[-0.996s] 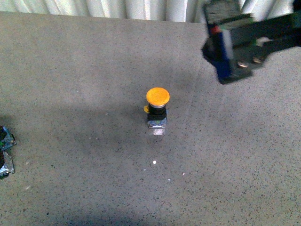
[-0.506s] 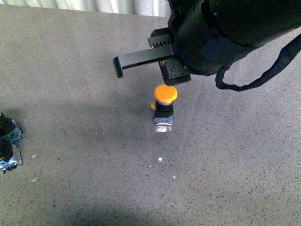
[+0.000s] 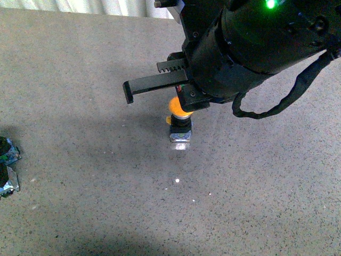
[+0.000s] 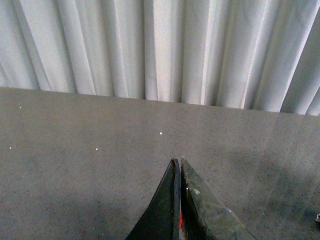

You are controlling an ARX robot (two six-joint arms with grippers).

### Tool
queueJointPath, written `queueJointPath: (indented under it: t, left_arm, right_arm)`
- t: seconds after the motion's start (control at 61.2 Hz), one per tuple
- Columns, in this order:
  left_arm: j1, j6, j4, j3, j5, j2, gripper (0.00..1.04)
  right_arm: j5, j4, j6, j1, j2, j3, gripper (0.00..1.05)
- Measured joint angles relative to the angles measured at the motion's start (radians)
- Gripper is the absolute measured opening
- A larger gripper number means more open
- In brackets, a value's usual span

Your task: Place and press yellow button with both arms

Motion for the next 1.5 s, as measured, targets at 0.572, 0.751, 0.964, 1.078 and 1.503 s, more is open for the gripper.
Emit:
queueJointPath:
  t: [0.572, 0.751, 0.964, 1.078, 1.503]
  left_arm:
    - [0.0, 0.0, 0.0, 0.0, 0.0, 0.0, 0.01]
    - [0.0, 0.0, 0.0, 0.0, 0.0, 0.0, 0.01]
    - [0.0, 0.0, 0.0, 0.0, 0.0, 0.0, 0.01]
    - [0.0, 0.0, 0.0, 0.0, 0.0, 0.0, 0.01]
    - [0.0, 0.0, 0.0, 0.0, 0.0, 0.0, 0.01]
  right_arm:
    - [-0.016, -0.021, 0.03, -0.015, 0.048, 0.009, 0.01]
    - [-0.034, -0.044, 0.052, -0.026, 0.06, 0.024, 0.01]
    - [-0.053, -0.063, 0.068, -0.035, 0.084, 0.043, 0.01]
    - [-0.058, -0.067, 0.073, -0.039, 0.092, 0.053, 0.01]
    - [-0.056, 0.023, 0.074, -0.066, -0.065, -0.039, 0.01]
